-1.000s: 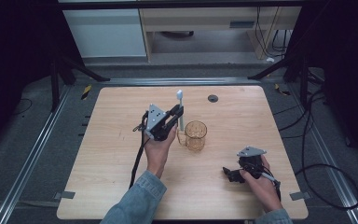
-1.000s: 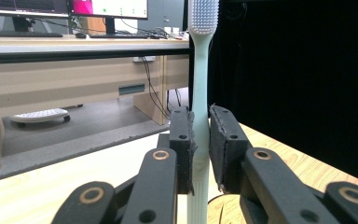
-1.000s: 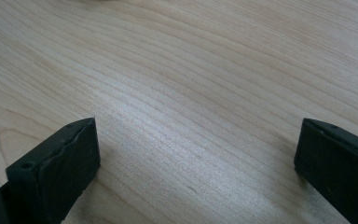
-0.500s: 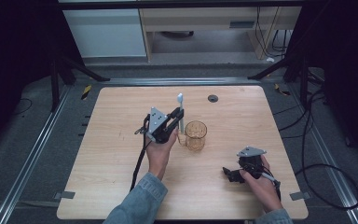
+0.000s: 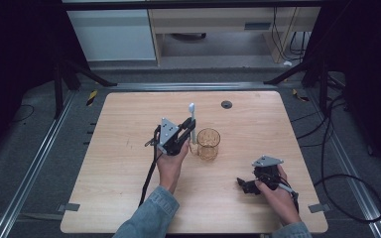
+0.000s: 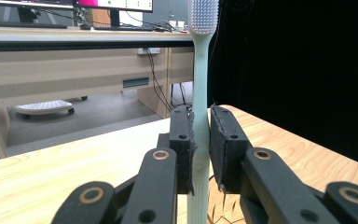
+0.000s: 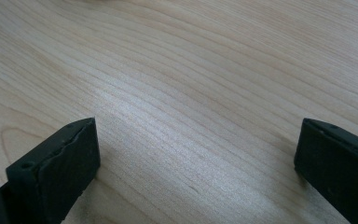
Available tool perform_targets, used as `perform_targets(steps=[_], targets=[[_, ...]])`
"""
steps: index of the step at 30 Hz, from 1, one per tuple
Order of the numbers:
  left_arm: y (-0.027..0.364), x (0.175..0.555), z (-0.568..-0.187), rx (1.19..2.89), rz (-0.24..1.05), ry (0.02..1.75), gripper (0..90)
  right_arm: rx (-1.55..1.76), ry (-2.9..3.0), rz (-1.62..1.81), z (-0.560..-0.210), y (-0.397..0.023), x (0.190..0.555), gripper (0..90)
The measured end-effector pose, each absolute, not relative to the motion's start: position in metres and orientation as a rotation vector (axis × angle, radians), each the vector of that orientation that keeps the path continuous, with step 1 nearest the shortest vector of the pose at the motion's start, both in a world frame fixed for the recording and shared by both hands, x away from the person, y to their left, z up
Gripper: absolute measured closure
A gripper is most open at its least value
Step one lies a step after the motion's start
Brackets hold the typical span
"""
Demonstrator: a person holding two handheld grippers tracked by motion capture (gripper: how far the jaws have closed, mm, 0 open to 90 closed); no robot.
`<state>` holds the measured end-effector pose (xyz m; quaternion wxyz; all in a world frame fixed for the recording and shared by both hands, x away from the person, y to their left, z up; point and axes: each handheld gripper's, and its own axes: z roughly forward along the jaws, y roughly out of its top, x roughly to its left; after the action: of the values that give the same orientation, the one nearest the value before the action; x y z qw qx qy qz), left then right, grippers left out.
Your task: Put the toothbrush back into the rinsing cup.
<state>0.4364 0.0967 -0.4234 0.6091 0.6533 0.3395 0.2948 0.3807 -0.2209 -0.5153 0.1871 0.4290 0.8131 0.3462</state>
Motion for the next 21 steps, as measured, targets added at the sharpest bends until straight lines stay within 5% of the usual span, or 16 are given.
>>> perform_targets(steps=[21], targets=[[0.096,0.435,-0.443,1.516,0.679,0.795,78.9,1.207,2.290,0.974,-0.515,-0.221,0.381,0.4]])
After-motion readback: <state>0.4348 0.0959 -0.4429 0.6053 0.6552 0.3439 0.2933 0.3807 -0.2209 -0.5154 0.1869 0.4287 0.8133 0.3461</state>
